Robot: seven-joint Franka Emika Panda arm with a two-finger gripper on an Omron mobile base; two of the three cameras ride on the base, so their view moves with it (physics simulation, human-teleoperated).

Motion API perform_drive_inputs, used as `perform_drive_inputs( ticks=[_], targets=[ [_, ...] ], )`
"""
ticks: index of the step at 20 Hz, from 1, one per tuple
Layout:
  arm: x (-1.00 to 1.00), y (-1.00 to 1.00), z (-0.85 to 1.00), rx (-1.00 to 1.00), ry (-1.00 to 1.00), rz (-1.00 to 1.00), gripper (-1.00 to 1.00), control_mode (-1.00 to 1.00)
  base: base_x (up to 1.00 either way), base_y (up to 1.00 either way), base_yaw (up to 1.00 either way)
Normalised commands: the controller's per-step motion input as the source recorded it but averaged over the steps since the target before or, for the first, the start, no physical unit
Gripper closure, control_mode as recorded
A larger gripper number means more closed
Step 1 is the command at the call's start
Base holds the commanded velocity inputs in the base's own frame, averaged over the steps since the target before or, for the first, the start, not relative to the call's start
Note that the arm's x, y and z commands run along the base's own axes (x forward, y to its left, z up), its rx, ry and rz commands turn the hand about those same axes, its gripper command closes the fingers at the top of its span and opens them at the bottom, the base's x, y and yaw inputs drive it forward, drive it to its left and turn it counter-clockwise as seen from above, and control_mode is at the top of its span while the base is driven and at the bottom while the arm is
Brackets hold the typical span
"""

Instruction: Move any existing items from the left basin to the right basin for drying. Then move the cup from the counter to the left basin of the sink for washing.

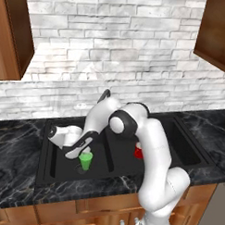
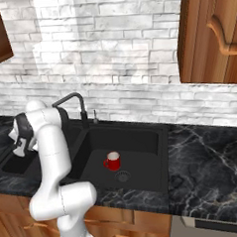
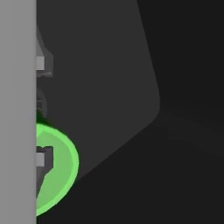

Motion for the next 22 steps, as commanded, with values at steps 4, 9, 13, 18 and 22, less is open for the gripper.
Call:
perform_drive_inputs(
  ticks=[4, 9, 13, 18, 22],
  targets=[
    [-0.2, -0.17, 0.26, 0.07, 0.0, 0.0, -1.0, -1.0, 0.0, 0.0, 0.0],
    [-0.14, -0.1, 0.37, 0.07, 0.0, 0.0, -1.0, -1.0, 0.0, 0.0, 0.0],
    [-0.12, -0.01, 0.45, 0.04, 0.0, -0.01, -1.0, -1.0, 0.0, 0.0, 0.0],
    [-0.18, 0.0, 0.46, 0.02, 0.0, 0.0, -1.0, -1.0, 0.0, 0.0, 0.0],
    [-0.27, 0.0, 0.44, 0.02, 0.0, 0.0, -1.0, -1.0, 0.0, 0.0, 0.0]
  ],
)
